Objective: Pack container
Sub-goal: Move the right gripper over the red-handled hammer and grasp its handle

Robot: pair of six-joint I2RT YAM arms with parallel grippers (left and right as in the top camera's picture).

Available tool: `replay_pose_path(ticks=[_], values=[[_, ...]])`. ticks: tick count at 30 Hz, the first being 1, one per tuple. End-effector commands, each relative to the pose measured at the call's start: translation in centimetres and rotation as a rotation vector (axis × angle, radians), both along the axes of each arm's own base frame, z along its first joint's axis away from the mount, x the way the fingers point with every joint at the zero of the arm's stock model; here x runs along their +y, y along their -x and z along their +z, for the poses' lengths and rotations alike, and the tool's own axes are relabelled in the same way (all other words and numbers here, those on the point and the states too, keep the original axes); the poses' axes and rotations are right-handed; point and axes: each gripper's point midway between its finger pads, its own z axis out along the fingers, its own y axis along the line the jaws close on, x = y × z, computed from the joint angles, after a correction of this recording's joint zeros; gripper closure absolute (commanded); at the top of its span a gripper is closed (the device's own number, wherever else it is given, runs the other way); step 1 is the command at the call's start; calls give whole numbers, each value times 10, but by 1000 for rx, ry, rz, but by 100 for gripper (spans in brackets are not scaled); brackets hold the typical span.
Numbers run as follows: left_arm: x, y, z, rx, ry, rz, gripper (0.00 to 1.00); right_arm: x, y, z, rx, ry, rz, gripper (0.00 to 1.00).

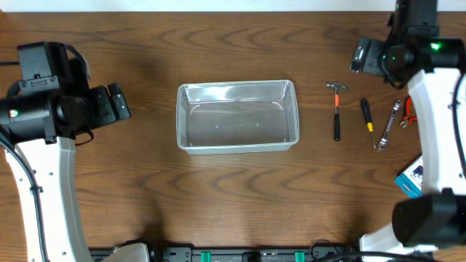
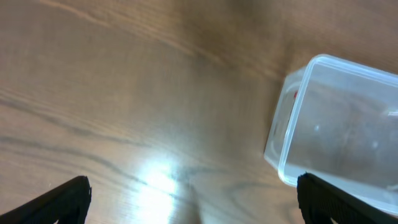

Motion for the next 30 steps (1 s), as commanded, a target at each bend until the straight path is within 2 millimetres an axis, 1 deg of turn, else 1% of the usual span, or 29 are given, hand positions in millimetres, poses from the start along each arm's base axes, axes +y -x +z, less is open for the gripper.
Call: replay_pose_path(ticks=[1,3,8,11,13,20,24,26,30], values=[[2,7,-6,46,-21,-21,2,-1,-9,-48,132,46,77,1],[1,11,-8,65,-21,-28,2,0,-14,-75,190,44,95,1],[1,13,-8,74,-27,-46,2,1,-18,-128,305,46,132,1],[1,13,-8,74,-26,-46,2,3,-18,-152,351,41,147,1],[1,14,-9,77,-26,-46,2,9,-20,-164,368,30,188,1],[1,14,-9,77,-26,-45,2,16,-22,-190,403,29,201,4],[1,14,-9,77,-25,-45,2,17,-23,-197,408,28,201,6],[1,14,-9,78,-25,-44,2,16,-23,-201,416,28,200,8],[1,14,-9,77,-22,-37,2,16,-19,-213,447,24,199,8]])
